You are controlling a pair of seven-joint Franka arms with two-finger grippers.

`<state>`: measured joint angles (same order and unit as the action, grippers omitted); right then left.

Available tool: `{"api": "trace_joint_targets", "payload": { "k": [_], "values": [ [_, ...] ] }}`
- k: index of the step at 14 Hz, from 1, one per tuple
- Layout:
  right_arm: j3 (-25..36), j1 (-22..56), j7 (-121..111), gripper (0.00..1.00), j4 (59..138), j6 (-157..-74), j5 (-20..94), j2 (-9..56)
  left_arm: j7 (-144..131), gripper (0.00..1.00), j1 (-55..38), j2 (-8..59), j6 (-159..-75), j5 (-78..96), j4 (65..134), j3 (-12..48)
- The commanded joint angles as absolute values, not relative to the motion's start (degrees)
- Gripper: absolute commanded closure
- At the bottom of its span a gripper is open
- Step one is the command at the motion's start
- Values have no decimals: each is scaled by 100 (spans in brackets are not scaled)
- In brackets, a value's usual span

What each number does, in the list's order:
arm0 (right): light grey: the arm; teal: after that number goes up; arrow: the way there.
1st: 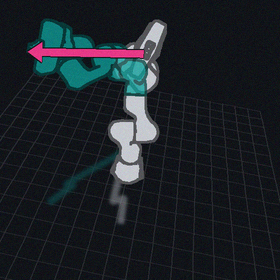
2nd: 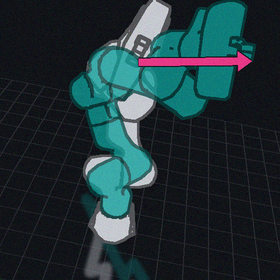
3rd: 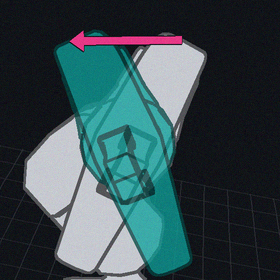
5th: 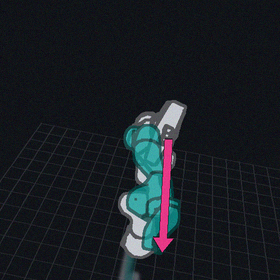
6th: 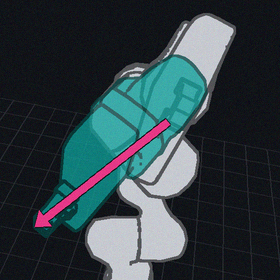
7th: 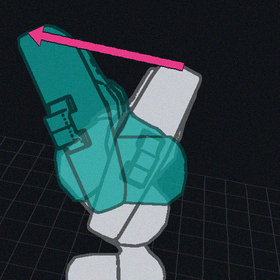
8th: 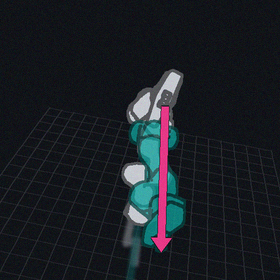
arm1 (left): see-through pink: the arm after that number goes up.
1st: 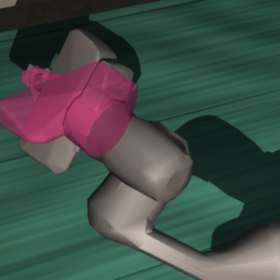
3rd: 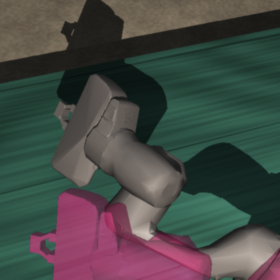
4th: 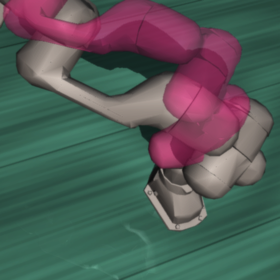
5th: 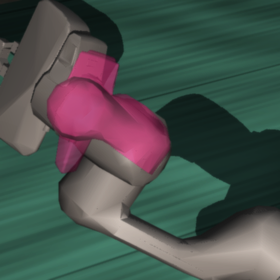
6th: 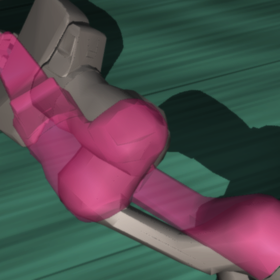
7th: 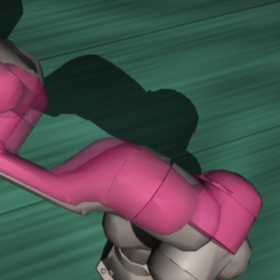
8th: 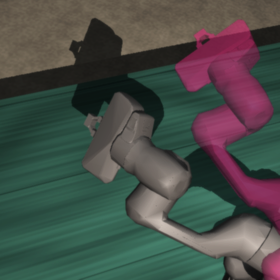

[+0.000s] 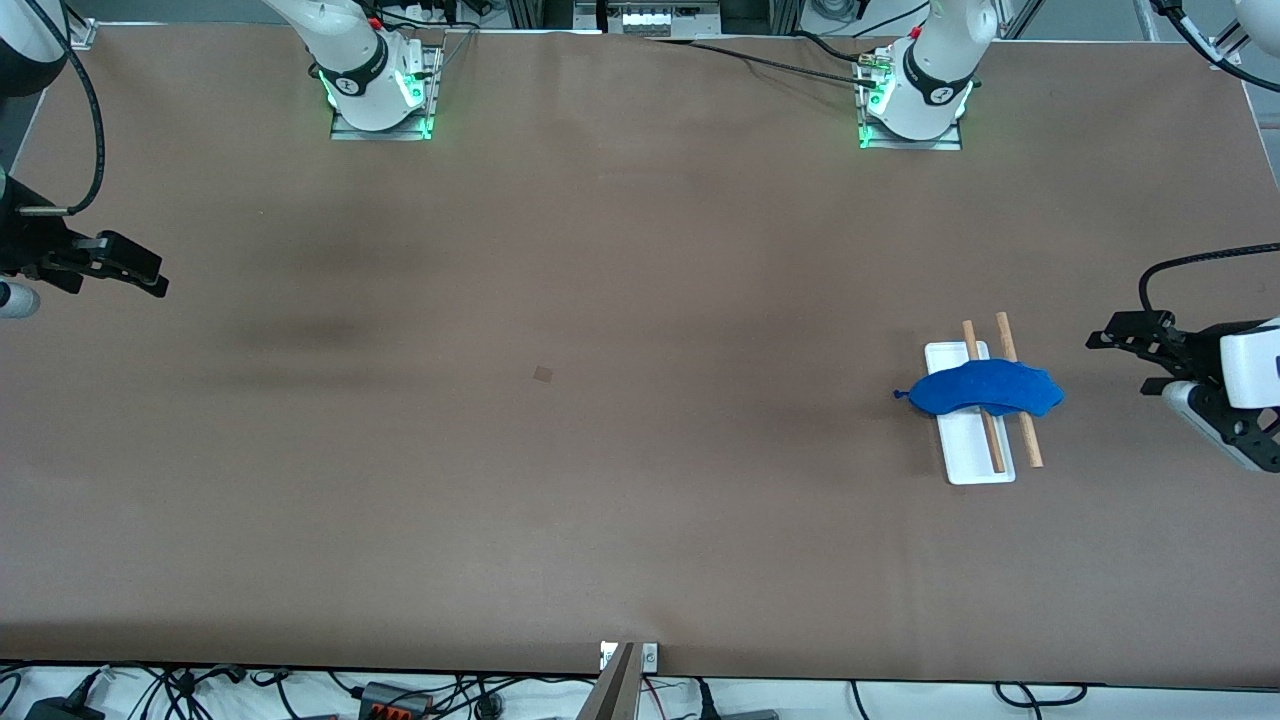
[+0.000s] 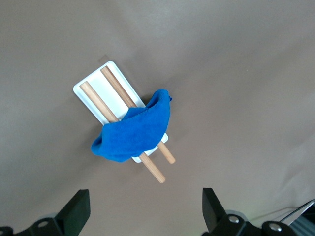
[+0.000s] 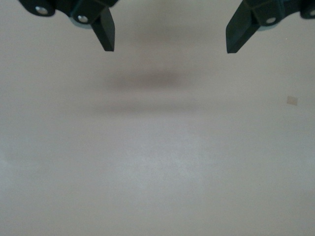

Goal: Pass towel and hang on rack

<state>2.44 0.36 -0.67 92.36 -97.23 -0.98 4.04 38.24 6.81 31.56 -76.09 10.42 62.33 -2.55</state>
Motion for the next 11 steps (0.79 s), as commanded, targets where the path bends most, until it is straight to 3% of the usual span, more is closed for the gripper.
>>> {"api": "trace_joint_targets", "payload": {
  "k": [1, 5, 9, 11],
  "values": [
    [114, -105, -167, 0, 9237, -9581, -149, 334, 3385, 0, 554, 3270, -7331, 941, 5836, -325],
    [123, -106, -149, 0, 9255, -9325, -158, 255, 3033, 0, 536, 2797, -7313, 932, 6212, -308],
    [97, -9, -229, 0, 9290, -9369, -263, 246, 1952, 0, 264, 1847, -7698, 905, 7380, -308],
    [114, -9, -150, 0, 9351, -9404, -211, 237, 1890, 0, 220, 1339, -8337, 731, 8030, -308]
  ]
}}
